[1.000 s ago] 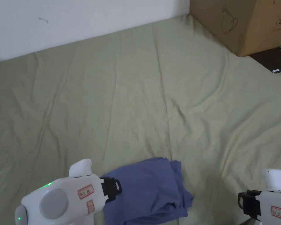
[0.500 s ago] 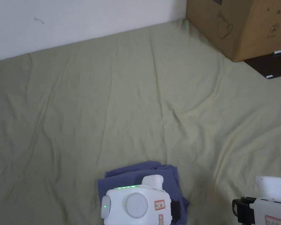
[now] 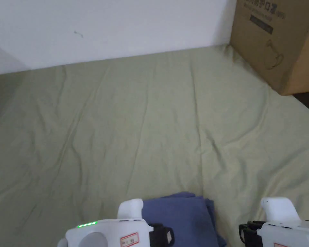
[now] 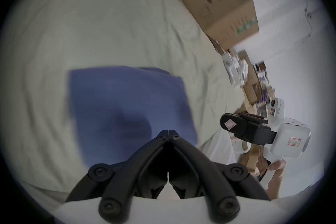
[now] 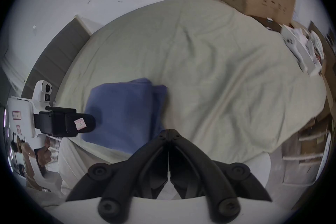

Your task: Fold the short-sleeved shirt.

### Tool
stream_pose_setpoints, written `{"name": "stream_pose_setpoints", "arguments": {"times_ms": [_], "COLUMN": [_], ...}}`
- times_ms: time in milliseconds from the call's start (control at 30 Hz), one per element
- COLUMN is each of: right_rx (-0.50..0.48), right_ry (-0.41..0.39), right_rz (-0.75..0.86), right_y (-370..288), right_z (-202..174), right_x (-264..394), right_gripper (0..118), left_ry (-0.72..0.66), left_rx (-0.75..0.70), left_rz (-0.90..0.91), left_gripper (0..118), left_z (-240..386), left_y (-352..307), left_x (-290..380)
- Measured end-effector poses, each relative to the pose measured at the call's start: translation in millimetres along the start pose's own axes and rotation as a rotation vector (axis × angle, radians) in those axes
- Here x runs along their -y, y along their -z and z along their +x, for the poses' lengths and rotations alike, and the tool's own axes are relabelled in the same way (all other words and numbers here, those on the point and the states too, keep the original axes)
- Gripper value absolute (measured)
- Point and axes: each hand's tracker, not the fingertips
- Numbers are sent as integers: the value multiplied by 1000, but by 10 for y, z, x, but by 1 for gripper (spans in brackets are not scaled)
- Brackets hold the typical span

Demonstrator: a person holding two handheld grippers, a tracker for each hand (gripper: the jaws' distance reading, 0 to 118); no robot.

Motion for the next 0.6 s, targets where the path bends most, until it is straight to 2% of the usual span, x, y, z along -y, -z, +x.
{"name": "stream_pose_setpoints", "arguments": {"times_ms": [100, 233, 300, 467, 533, 600], "right_rx": [-52, -71, -82, -13, -19, -39], "right_ry": [-72, -195, -209, -250, -212, -187], "right_rz": [-6, -29, -73, -207, -245, -219], "right_y": [93, 304, 479, 1067, 1211, 1183], "right_z": [-272, -668, -784, -820, -767, -735], "right_x": [-165, -321, -371, -329, -301, -338], "right_gripper": [0, 0, 0, 0, 0, 0], "left_ry": [-75, -175, -203, -230, -227, -223], "left_rx": [-68, -51, -38, -6, 22, 31], "left_rz": [56, 85, 94, 87, 74, 67], "left_gripper": [0, 0, 0, 0, 0, 0], "left_z": [-379, -743, -838, -904, -906, -895], "left_y": [-298, -487, -509, -460, -421, -391], "left_x": [62, 223, 292, 408, 434, 431]}}
